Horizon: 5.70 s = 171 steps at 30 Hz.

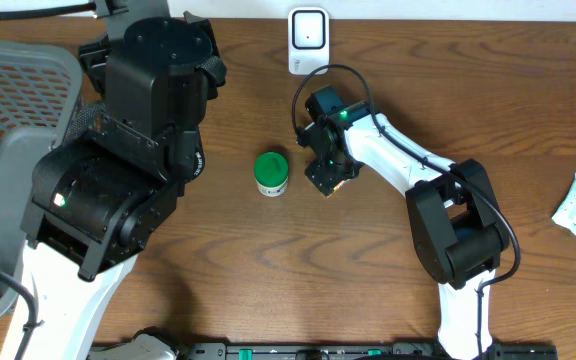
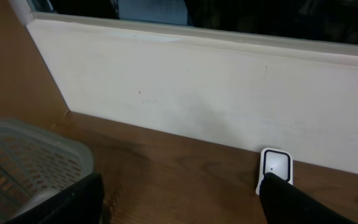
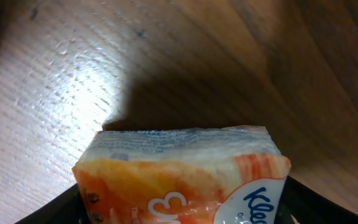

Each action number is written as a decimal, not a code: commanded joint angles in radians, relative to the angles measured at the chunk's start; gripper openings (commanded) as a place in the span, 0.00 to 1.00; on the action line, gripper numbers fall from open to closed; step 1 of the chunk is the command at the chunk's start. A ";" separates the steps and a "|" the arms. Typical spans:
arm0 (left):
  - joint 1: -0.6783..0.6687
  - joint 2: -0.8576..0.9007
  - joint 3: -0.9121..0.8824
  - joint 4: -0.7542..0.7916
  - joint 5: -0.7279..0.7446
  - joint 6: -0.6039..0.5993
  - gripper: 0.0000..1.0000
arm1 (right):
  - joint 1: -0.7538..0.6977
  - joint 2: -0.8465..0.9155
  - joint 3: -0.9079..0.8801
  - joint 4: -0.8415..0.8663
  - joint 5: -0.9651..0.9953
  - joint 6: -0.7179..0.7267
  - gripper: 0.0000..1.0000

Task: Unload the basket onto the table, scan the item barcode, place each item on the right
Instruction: 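Grasp the orange-and-white tissue pack with the right gripper and lift, then carry the orange-and-white pack with the right gripper to the scanner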

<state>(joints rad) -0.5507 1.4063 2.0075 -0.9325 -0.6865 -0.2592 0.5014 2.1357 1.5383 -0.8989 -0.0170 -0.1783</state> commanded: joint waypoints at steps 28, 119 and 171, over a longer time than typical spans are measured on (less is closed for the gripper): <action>0.002 0.007 -0.009 -0.016 0.050 -0.012 0.80 | -0.148 0.004 0.065 -0.293 -0.238 0.560 0.99; 0.002 0.012 -0.010 -0.030 0.051 -0.013 0.80 | -0.133 -0.002 -0.010 -0.272 -0.432 0.601 0.51; 0.002 0.169 -0.010 -0.072 -0.119 0.079 0.80 | -0.163 -0.002 0.484 -0.409 -0.266 0.461 0.39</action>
<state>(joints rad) -0.5507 1.5822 2.0029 -1.0058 -0.7742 -0.1864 0.3206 2.1368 1.9301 -1.3270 -0.4145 0.3000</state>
